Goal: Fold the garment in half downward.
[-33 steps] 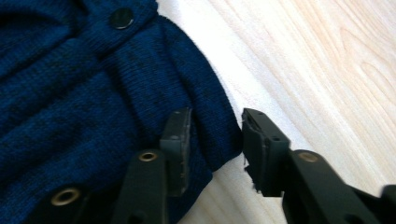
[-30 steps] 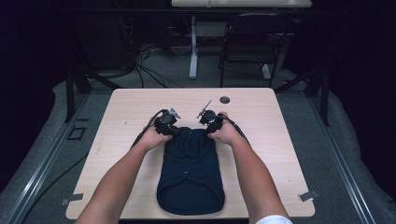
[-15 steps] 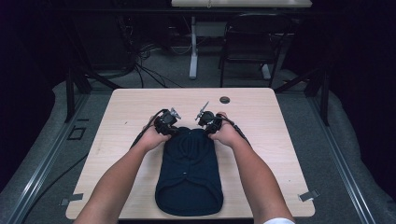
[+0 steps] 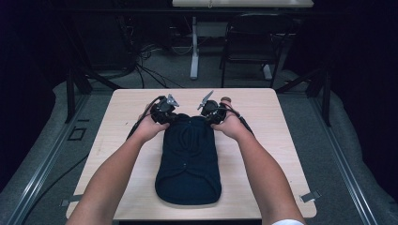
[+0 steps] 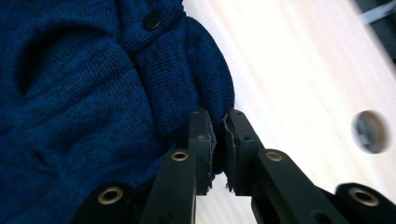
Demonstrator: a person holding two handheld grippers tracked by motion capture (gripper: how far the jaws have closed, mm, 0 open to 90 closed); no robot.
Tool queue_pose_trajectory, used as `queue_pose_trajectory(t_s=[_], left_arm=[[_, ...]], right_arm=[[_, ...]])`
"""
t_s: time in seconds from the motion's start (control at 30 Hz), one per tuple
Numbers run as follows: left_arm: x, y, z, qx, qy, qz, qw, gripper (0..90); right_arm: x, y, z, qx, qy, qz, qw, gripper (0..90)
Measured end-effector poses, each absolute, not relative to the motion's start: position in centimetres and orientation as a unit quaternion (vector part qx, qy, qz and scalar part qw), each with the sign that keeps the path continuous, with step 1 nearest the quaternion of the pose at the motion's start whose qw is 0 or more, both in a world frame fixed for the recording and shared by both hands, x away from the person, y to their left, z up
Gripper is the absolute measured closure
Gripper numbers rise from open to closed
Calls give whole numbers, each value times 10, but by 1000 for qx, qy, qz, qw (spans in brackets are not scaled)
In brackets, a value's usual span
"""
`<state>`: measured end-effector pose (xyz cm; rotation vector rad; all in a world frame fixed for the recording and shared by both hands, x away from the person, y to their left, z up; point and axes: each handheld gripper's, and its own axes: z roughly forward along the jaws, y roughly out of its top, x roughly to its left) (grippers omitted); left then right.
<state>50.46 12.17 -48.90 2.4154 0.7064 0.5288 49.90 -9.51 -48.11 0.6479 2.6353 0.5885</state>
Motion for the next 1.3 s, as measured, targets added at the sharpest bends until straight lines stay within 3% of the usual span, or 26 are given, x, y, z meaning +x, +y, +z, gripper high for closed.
queue_pose_trajectory(t_s=[0.27,0.4,0.57,1.0,1.3], left_arm=[[508,118,-445,887,256,249,294,819],[506,120,-416,870,243,297,311,818],[497,123,-407,862,214,331,318,818],[485,121,-432,872,204,318,310,818],[484,123,-432,873,210,309,313,818]], right_arm=[[503,-95,-445,228,917,224,238,820],[501,-96,-417,220,899,236,296,819],[494,-96,-402,210,880,260,337,817],[482,-97,-431,189,895,241,324,816],[480,-97,-429,187,897,237,322,815]])
